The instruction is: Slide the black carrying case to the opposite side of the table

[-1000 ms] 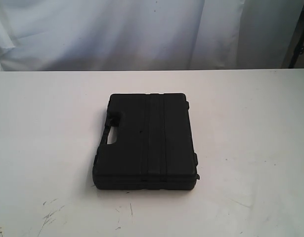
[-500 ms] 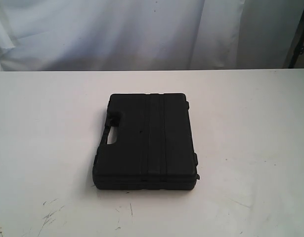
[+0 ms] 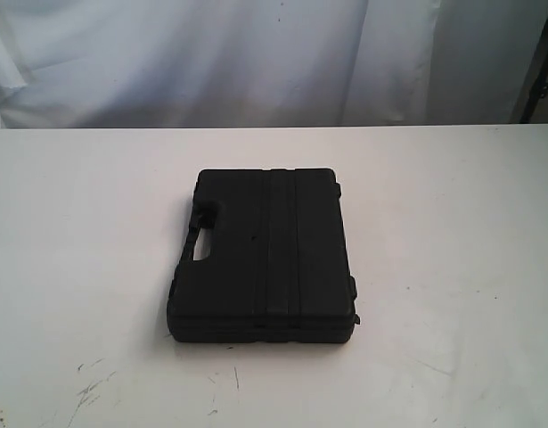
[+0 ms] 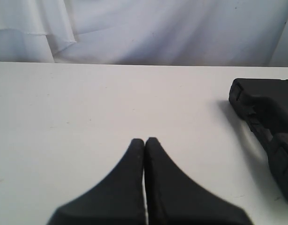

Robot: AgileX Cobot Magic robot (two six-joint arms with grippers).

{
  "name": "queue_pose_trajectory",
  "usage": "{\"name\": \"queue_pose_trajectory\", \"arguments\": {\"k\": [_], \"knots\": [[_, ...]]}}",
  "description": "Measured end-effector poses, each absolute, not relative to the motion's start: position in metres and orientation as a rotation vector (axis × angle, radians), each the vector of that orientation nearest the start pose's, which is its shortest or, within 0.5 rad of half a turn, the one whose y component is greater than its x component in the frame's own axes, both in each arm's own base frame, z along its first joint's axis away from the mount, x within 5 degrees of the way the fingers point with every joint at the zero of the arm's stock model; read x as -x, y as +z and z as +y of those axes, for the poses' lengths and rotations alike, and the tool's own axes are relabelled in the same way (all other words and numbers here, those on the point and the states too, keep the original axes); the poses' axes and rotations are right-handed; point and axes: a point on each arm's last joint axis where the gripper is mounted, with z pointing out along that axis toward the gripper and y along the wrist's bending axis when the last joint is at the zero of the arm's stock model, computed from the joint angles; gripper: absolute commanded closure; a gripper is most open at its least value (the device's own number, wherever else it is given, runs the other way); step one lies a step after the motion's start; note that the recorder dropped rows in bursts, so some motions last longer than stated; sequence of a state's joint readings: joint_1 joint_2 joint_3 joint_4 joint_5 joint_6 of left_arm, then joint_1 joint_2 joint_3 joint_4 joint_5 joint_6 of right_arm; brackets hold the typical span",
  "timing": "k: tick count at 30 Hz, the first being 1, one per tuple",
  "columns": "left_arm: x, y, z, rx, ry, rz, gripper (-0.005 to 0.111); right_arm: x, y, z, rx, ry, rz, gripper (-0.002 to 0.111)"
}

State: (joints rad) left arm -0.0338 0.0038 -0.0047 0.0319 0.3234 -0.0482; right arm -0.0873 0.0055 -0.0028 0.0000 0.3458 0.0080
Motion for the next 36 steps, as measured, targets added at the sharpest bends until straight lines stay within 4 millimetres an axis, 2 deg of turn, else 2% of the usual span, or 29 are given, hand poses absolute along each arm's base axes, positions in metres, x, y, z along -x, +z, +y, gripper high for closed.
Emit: {"name": "queue_pose_trajectory", "arguments": {"k": [7, 14, 19, 26, 30, 36], "knots": [[-0.055, 0.188, -0.002, 0.005, -0.048, 1.772, 0.107, -0.053, 0.183, -0.005, -0.087, -0.056, 1.83, 0.108], [-0.056, 0.216, -0.002, 0.055, -0.115, 1.465, 0.107, -0.053, 0.183, -0.005, -0.086, -0.057, 1.83, 0.108], [-0.055, 0.224, -0.001, 0.059, -0.117, 1.378, 0.107, -0.053, 0.183, -0.005, -0.086, -0.057, 1.83, 0.108], [-0.055, 0.225, -0.001, 0.075, -0.132, 1.365, 0.107, -0.053, 0.183, -0.005, -0.086, -0.057, 1.83, 0.108], [-0.055, 0.224, -0.002, 0.109, -0.176, 1.443, 0.107, -0.053, 0.183, -0.005, -0.086, -0.057, 1.83, 0.108], [-0.056, 0.265, -0.003, 0.115, -0.202, 1.473, 0.107, -0.053, 0.183, -0.005, -0.08, -0.061, 1.831, 0.108]]}}
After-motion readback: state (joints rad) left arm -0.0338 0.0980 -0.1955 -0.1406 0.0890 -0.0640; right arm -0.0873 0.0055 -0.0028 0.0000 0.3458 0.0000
